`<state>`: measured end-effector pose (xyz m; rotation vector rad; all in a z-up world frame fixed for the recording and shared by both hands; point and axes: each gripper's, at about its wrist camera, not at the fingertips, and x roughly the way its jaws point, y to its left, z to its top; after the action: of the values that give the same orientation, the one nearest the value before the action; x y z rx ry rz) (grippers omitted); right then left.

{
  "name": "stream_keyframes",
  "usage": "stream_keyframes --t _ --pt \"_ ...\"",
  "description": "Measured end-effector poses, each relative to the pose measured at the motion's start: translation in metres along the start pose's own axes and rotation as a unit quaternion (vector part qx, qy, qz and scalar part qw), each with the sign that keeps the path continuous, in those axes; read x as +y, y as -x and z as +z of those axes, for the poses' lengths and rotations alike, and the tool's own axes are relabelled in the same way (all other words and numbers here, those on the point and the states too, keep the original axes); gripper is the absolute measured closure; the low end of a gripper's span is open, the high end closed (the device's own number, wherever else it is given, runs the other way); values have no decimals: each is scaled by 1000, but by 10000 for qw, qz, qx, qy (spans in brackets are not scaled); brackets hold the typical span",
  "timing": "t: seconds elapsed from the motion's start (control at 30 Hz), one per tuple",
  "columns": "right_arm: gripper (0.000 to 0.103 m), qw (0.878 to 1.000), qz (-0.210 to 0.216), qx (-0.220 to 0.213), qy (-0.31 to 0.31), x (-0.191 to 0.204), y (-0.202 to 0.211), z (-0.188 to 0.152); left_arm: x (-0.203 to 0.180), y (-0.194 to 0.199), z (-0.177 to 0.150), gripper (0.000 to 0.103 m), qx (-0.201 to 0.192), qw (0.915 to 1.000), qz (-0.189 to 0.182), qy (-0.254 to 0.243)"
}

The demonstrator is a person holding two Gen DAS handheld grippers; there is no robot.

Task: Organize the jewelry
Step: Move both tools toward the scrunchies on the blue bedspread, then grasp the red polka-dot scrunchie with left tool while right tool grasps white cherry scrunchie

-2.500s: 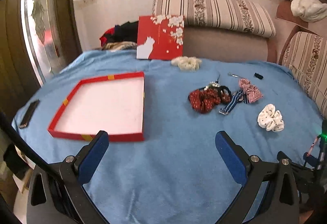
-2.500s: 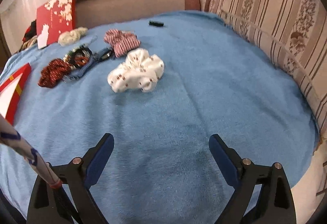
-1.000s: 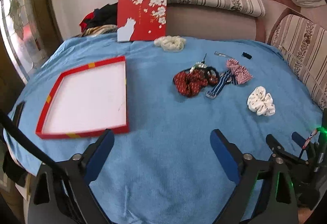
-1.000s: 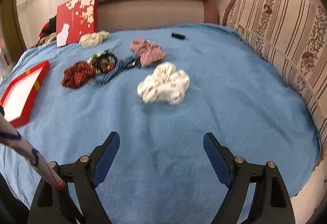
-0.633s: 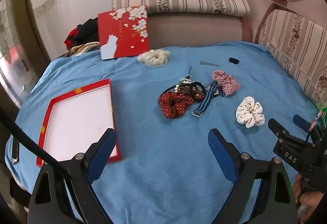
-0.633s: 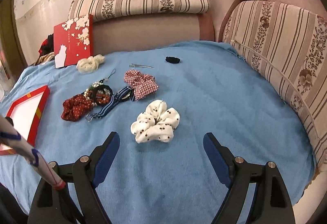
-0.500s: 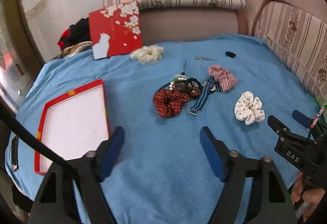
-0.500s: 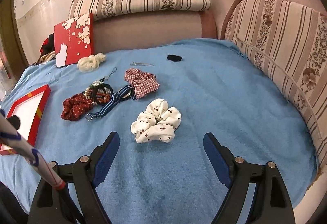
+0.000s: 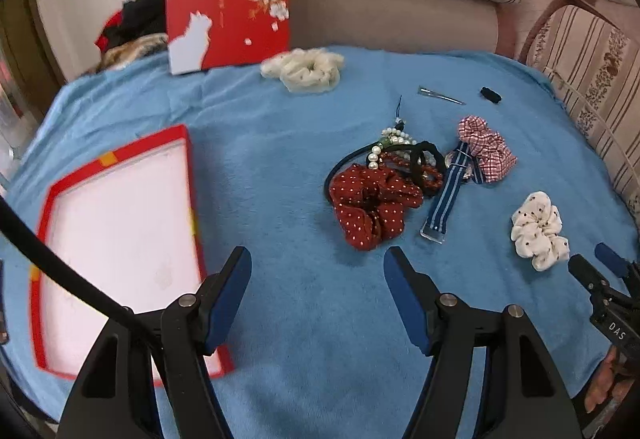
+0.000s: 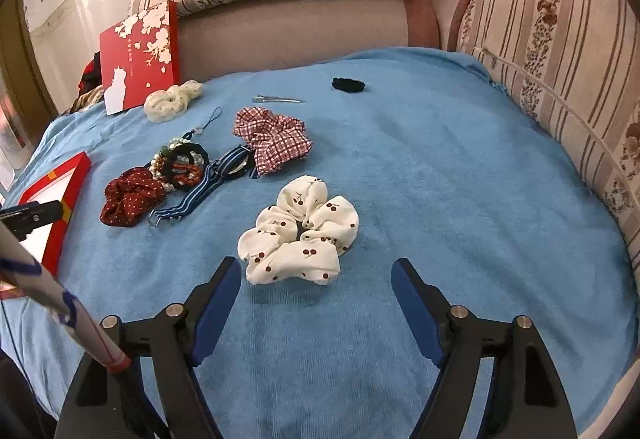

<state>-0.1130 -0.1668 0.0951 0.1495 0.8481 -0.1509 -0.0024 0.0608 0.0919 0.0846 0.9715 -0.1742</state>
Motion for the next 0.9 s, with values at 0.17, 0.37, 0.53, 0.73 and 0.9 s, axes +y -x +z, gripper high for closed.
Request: stream_keyframes --t 0.17,0.37,0.53,0.73,0.9 --pt "24 9999 99 60 9 -1 -12 4 0 -32 11 35 214 9992 -338 26" --pt "24 9997 145 138 -118 -5 -25 9 -10 -67 25 35 441 9974 -572 49" --pt "24 9995 154 223 -180 -7 -38 13 -14 -89 29 35 627 9953 -718 177" --pt "24 9991 176 320 -196 -4 -53 15 -14 -106 28 35 757 9933 -805 354" --pt "26 9984 225 458 -256 -1 -65 13 -18 -107 29 51 675 9947 -709 318"
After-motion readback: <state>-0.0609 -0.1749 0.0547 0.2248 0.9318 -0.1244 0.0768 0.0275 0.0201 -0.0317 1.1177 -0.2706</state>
